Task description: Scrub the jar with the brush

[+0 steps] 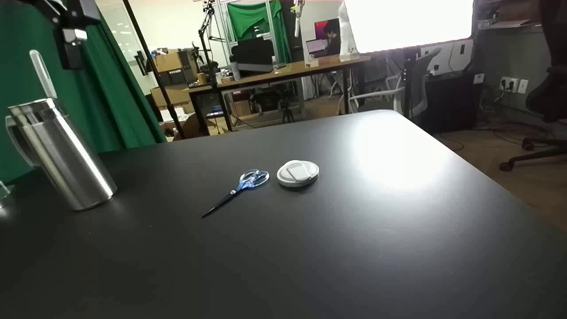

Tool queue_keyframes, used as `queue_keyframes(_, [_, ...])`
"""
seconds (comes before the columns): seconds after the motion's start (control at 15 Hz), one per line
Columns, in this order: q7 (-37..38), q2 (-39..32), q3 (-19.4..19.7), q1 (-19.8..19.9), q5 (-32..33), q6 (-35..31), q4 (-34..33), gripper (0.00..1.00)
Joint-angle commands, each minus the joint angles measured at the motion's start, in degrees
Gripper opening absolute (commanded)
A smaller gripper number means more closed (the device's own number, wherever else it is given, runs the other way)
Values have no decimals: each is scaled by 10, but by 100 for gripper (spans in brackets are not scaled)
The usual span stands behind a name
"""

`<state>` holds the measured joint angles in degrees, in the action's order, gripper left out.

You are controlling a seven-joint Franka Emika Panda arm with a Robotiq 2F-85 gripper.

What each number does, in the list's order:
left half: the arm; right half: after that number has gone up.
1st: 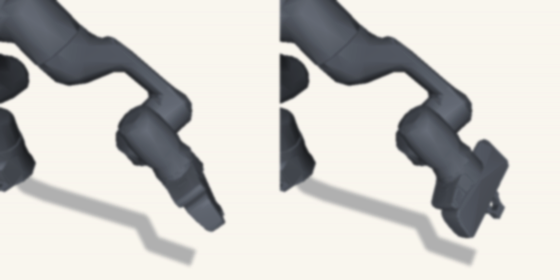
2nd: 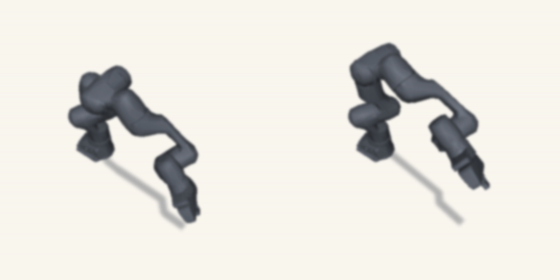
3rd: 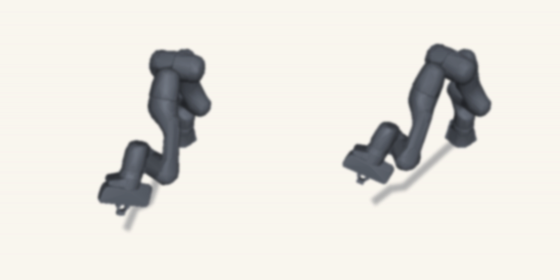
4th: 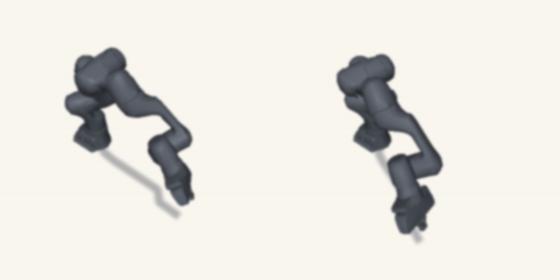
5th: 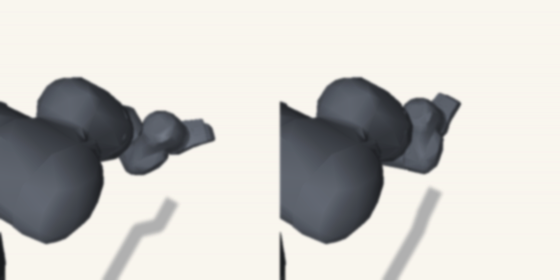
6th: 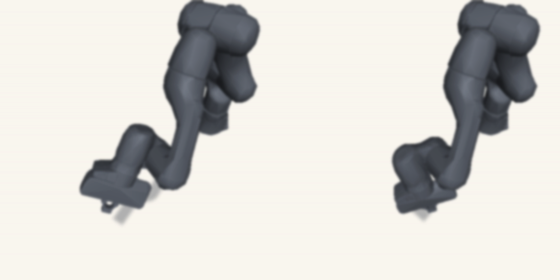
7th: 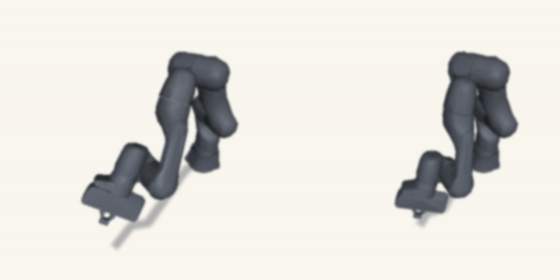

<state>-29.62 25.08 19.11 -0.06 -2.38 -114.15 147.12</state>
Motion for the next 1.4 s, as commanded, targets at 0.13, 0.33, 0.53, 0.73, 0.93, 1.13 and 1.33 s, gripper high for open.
queue_keyframes(0.13, [-6,-3,-16,17,-7,1,-1,100])
queue_keyframes(0.33, [-6,-3,-16,17,-7,1,-1,100])
queue_keyframes(0.53, [-6,-3,-16,17,-7,1,-1,100])
queue_keyframes(0.73, [-6,-3,-16,17,-7,1,-1,100])
queue_keyframes(0.93, [-6,-9,-21,14,-4,-4,-8,100])
queue_keyframes(1.13, [4,-26,-44,4,-4,-4,-38,100])
queue_keyframes(1.33, [12,-50,-77,-9,-5,1,-79,100])
